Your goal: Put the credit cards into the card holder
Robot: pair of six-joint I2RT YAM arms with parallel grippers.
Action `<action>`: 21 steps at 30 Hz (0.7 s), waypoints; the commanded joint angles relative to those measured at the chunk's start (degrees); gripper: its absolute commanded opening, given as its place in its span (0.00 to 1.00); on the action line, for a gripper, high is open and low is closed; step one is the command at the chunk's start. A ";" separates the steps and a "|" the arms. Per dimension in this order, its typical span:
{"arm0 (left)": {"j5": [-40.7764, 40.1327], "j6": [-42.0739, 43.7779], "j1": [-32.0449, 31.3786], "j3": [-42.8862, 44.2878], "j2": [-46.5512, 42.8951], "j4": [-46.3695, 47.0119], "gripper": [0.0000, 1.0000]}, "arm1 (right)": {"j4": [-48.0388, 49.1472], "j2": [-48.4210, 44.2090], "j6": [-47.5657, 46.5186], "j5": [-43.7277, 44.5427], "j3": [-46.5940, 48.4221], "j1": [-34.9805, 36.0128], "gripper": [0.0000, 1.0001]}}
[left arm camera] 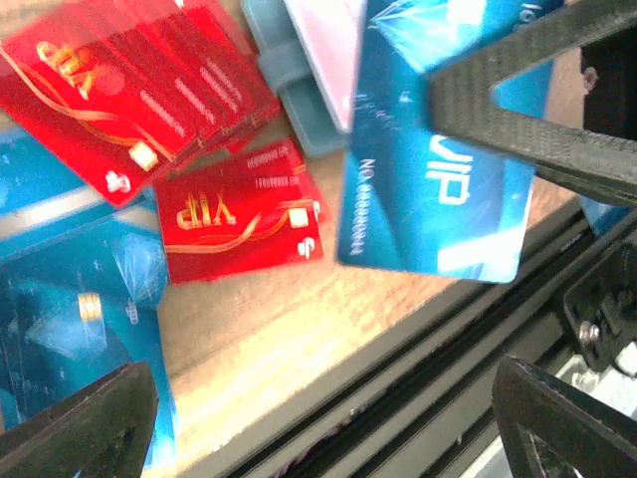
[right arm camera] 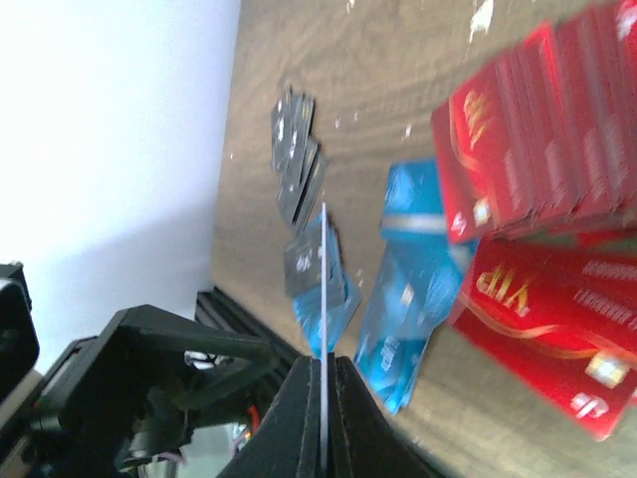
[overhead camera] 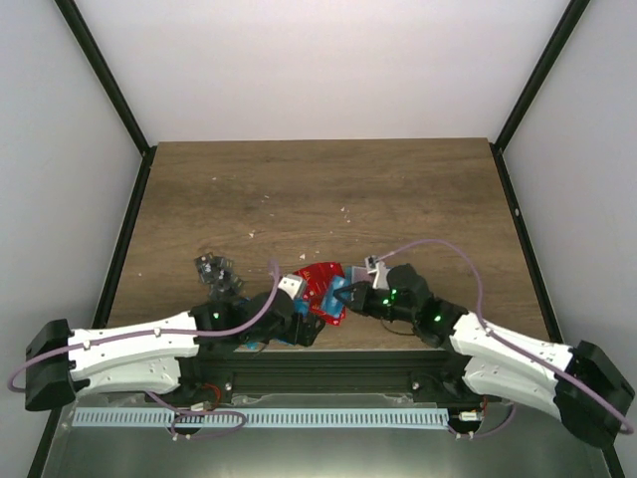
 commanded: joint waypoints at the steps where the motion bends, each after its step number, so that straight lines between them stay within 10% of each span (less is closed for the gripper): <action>1: 7.43 8.18 7.25 1.67 -1.35 5.72 0.94 | -4.37 -4.69 -13.32 -7.17 0.84 -9.23 0.01; 10: 38.19 16.03 23.87 -2.63 -2.43 25.69 0.86 | -4.33 -5.42 -28.69 -31.13 4.39 -20.96 0.01; 21: 51.90 14.58 26.27 -2.66 2.69 36.22 0.56 | 1.25 -6.90 -28.57 -40.97 5.42 -21.09 0.01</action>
